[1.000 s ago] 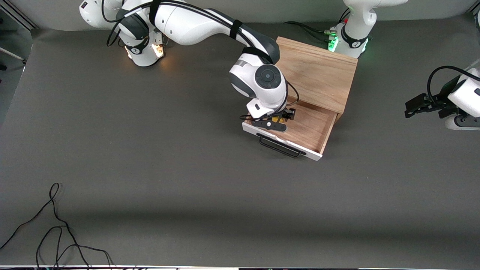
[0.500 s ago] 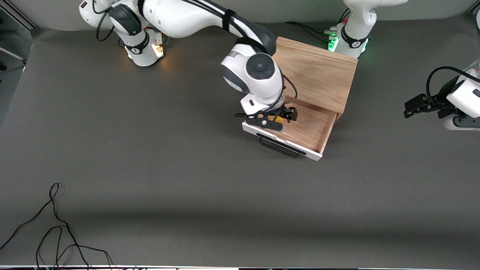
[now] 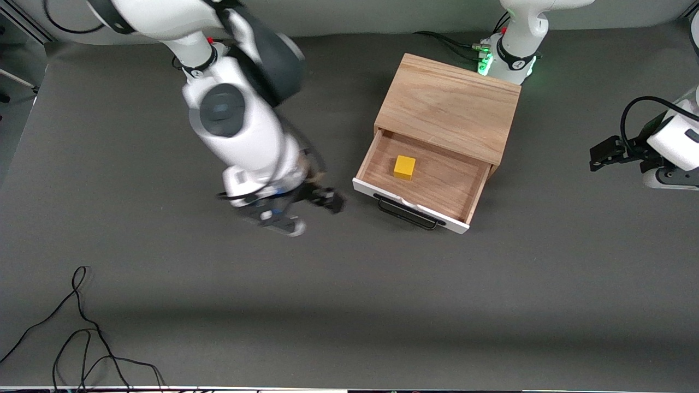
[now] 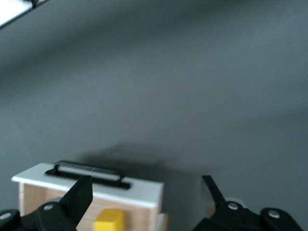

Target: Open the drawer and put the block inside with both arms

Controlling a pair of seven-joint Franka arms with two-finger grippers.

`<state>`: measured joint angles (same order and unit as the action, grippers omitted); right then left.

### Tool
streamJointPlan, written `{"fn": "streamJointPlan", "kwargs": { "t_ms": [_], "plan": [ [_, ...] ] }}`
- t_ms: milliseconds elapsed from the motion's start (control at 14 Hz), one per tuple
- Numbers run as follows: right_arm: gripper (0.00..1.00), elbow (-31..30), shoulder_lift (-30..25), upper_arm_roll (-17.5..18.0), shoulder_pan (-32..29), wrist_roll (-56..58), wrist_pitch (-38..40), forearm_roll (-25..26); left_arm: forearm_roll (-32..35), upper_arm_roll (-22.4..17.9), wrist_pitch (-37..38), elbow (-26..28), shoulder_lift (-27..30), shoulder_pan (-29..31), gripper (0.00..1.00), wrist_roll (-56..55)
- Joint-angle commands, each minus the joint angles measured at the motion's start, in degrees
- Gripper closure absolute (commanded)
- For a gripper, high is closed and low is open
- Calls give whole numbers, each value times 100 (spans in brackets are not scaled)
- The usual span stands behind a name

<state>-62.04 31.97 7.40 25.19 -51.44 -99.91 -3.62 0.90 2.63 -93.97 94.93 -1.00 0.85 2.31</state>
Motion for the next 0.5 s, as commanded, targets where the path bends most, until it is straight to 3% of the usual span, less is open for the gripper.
{"fn": "streamJointPlan", "kwargs": {
  "t_ms": [0,286,429],
  "plan": [
    [0,-1412,-1138,52,-679,1053,14,55,86,-17,36,34,47,-33,0,111],
    [0,-2626,-2236,-1,-1629,2129,-89,55,24,-17,54,17,38,-33,0,111],
    [0,-2909,-2641,-333,-1737,2226,-143,64,6,-8,89,-1,47,-50,0,111]
  ]
}}
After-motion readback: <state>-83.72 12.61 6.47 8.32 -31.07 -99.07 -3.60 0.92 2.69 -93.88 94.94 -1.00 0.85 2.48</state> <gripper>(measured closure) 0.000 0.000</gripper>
